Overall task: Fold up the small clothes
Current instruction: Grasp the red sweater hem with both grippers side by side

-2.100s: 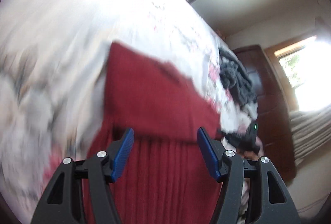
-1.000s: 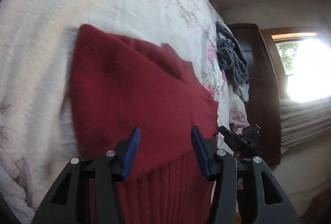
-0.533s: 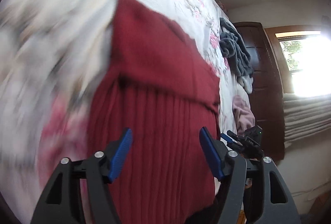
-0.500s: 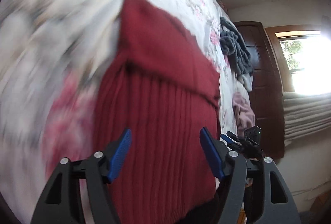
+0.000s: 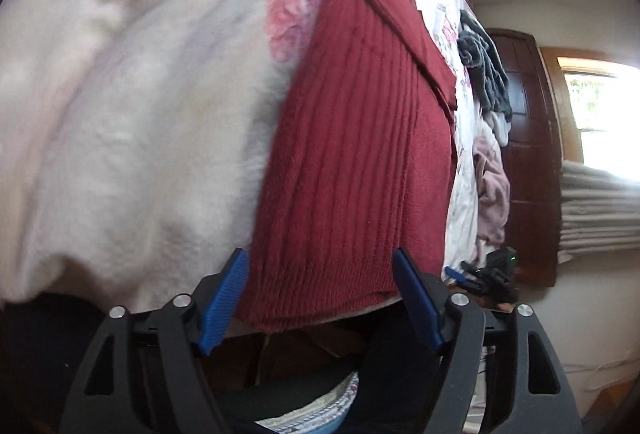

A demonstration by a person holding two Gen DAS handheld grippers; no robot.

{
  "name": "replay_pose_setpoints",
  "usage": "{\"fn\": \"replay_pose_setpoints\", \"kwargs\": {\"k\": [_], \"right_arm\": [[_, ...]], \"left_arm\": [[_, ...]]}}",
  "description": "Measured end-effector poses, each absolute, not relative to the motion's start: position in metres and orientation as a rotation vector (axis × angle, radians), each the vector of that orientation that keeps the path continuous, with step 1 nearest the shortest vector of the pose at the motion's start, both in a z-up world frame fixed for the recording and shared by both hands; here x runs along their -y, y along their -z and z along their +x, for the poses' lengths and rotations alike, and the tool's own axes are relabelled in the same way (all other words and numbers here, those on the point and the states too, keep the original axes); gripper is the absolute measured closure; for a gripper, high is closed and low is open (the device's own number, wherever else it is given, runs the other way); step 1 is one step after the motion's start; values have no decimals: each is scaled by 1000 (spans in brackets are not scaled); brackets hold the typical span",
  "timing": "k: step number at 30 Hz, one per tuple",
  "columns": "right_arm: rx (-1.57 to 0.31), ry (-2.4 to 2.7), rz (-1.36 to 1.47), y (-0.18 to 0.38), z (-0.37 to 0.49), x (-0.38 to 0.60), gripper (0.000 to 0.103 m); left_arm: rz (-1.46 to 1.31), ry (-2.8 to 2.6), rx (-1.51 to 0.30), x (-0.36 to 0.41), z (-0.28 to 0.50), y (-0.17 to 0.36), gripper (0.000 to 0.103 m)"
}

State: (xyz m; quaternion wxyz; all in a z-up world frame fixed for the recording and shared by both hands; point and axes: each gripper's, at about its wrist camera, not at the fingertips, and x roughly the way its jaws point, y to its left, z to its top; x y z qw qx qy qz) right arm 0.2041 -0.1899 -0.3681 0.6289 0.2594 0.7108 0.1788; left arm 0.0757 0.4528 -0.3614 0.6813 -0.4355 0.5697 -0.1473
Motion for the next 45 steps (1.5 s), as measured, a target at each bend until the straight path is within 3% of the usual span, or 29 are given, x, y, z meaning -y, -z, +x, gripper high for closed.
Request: {"fn": "replay_pose_setpoints", "kwargs": {"k": [6,17,23,29,31,33,34,43,45], "right_arm": [[-1627,-348,655,397,198,203,43],[-1620,-381,713,401,179,209,39],[-1616,-393,733,404,180,209,44],[-1617,-430,738,405,179,207,42],[-1614,-437,744,405,179,206,43],[-1614,-444,742,405,179,206,45],[-1615,-445,737,405,179,205,45],[-1631,-471,678,403,177,194,70],[-1628,-487,688,403,176,193,90]], "left_arm": [[-972,288,-1353,-446,73,384,27],[-968,338,-1397,-407,79,398,27],[-977,330,-1392,-409,80,399,31],[-958,319,-1394,-406,82,399,31],[-942,303,-1394,-407,82,398,41],[-927,274,-1402,-410,81,400,73],[-928,265,-1406,-412,80,401,78],[-971,244,-1386,-416,74,405,90],[-984,239,-1380,-417,72,404,94]]}}
